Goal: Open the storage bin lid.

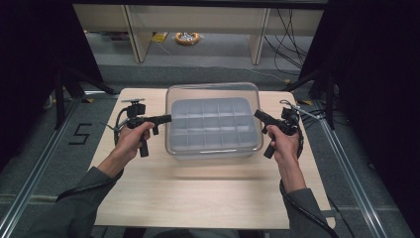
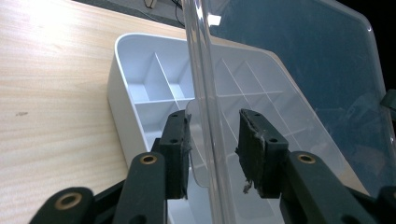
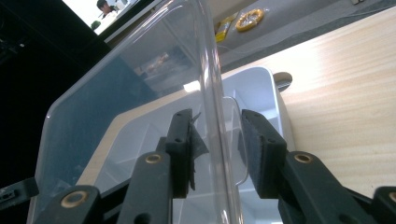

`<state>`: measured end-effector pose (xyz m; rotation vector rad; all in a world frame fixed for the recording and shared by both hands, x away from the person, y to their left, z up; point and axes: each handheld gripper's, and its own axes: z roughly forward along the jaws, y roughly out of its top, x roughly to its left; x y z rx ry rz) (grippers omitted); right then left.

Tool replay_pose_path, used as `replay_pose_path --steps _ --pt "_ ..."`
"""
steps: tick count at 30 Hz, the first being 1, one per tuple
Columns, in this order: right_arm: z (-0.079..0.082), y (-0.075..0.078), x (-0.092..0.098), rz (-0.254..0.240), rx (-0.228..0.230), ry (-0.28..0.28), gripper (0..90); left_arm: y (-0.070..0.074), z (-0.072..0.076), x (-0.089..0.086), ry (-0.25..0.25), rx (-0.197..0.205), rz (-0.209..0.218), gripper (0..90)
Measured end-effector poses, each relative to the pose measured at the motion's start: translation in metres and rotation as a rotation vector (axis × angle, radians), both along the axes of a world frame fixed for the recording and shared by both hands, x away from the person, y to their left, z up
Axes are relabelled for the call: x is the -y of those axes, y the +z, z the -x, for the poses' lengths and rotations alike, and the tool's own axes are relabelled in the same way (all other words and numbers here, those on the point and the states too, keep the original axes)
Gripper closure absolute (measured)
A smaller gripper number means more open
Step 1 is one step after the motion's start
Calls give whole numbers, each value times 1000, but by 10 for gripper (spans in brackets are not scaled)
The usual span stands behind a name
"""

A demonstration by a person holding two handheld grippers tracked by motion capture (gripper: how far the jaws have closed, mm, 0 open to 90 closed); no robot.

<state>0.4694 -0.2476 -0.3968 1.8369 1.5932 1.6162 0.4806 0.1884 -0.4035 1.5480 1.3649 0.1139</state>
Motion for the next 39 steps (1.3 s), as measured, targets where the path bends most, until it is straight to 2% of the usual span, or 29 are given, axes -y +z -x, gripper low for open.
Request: replay_pose_path --steps 6,8,9,11,12,16,21,22,23,24,25,26,29,32,37,39 --pt "19 1 -2 -2 0 15 663 -4 18 -3 -21 5 -1 631" --pt "23 -1 -1 31 25 32 665 -6 23 -6 -31 13 2 634" --pt "26 -1 -3 19 11 32 664 -7 26 -7 -26 14 4 634" --pt "28 -2 -3 27 11 40 664 -9 30 -8 -26 18 -14 632" --pt "30 -3 -5 8 4 36 663 -11 32 -9 -25 15 -10 633" --pt "38 -5 -5 9 6 49 663 -16 44 -11 -48 11 -13 634" --pt "47 -12 -4 36 12 60 663 -27 55 -10 -68 -4 -29 631" --pt "50 -14 -3 36 -1 49 664 -29 57 -10 -68 -8 -31 631" --pt "53 -16 -3 7 -13 52 664 -31 58 -10 -74 -10 -32 632" --pt "57 -20 0 34 1 57 664 -32 60 -10 -79 -12 -29 635" --pt "57 -20 0 34 1 57 664 -33 61 -9 -81 -12 -20 636" --pt "61 -23 0 10 12 66 665 -33 63 -10 -87 -13 -26 637" --pt "66 -24 1 18 1 61 665 -35 67 -10 -94 -11 -22 643" --pt "73 -29 2 16 7 80 664 -38 74 -11 -93 -6 -31 645" --pt "84 -31 0 14 18 100 663 -37 83 -14 -95 0 -24 653" --pt "87 -30 0 13 4 97 663 -35 88 -15 -99 6 -25 652"
